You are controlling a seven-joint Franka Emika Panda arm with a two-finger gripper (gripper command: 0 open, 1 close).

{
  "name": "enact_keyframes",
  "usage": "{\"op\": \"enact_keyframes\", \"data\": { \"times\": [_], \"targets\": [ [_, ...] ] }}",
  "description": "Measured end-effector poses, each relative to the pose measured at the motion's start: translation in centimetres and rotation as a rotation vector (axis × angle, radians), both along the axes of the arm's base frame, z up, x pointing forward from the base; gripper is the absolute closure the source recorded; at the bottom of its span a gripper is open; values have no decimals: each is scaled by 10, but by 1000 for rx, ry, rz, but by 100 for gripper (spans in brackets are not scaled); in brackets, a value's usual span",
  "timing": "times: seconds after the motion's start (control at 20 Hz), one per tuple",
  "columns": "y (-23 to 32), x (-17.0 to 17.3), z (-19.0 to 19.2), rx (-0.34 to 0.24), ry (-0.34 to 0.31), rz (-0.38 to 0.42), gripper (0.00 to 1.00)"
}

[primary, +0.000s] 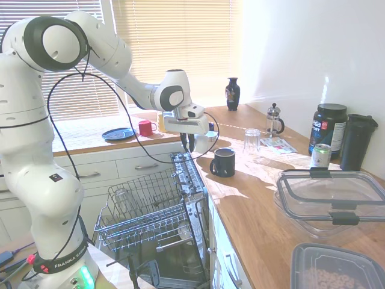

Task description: Unload the white mug from the dishwasher

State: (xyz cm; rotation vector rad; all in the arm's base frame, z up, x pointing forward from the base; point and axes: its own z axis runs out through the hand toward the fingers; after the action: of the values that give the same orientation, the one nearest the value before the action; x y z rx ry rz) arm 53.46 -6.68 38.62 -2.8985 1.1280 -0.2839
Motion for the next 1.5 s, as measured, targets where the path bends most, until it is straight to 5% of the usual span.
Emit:
{"op": "enact_keyframes", "data": {
  "times": [0.65,0.7,1.5],
  "targets": [
    [-41,39,-49,4,60,-16,100],
    [-45,42,-51,7,65,-21,0],
    [-54,57,-52,0,88,-38,0]
  ]
}}
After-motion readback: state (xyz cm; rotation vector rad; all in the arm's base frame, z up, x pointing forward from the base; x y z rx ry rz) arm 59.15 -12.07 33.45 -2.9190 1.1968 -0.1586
